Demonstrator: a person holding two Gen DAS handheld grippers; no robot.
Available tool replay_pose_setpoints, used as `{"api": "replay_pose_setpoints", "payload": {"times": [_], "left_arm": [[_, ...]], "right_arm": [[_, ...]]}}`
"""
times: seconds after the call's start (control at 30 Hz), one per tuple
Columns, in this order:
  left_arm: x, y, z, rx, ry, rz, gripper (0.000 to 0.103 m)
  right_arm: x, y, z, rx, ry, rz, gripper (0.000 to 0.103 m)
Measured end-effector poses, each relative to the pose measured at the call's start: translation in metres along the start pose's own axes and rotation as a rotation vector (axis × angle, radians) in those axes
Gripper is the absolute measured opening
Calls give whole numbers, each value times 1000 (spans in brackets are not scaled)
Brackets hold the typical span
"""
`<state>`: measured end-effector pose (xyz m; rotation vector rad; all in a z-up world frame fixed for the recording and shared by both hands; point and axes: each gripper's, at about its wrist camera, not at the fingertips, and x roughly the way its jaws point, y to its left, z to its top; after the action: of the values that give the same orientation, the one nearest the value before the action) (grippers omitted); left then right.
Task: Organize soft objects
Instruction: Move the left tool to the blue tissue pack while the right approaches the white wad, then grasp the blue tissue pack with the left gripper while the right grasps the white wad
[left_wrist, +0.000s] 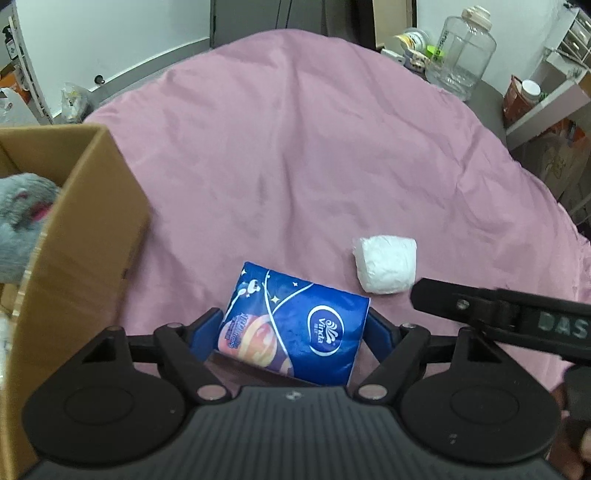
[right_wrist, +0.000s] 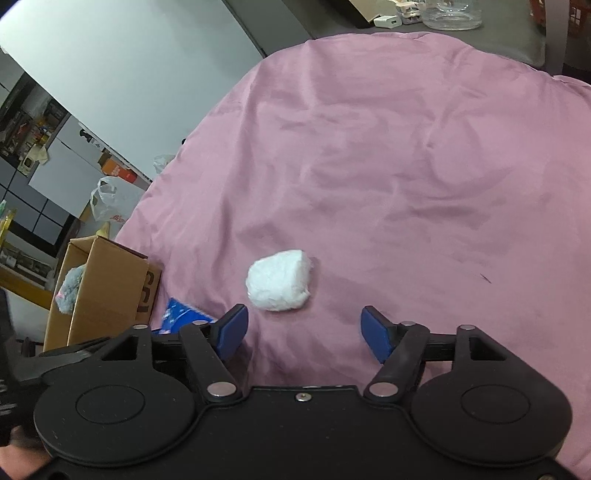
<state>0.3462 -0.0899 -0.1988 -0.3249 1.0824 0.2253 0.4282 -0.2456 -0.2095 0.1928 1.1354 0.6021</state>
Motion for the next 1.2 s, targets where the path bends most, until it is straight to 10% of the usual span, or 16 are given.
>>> {"api": "replay_pose_setpoints", "payload": {"times": [0.13,0.5,0.6,0.67,1.2], "left_arm": [[-9,8,3,-30,7,4,80],[-18,34,-2,-144,44,6,80],[-22,37,-4,-153,48,-3,80],[-25,38,-4,-158,46,-5,80],[-74,50,1,-156,-8,-38,80]], "right_arm": [[6,15,8,-17,-9,-5,85],[33,45,15,-112,14,-114,85],[41,47,14,-136,36,-158,78],[43,45,12,-136,45,-170,41],[-25,83,-2,-137,19,-202,42]]}}
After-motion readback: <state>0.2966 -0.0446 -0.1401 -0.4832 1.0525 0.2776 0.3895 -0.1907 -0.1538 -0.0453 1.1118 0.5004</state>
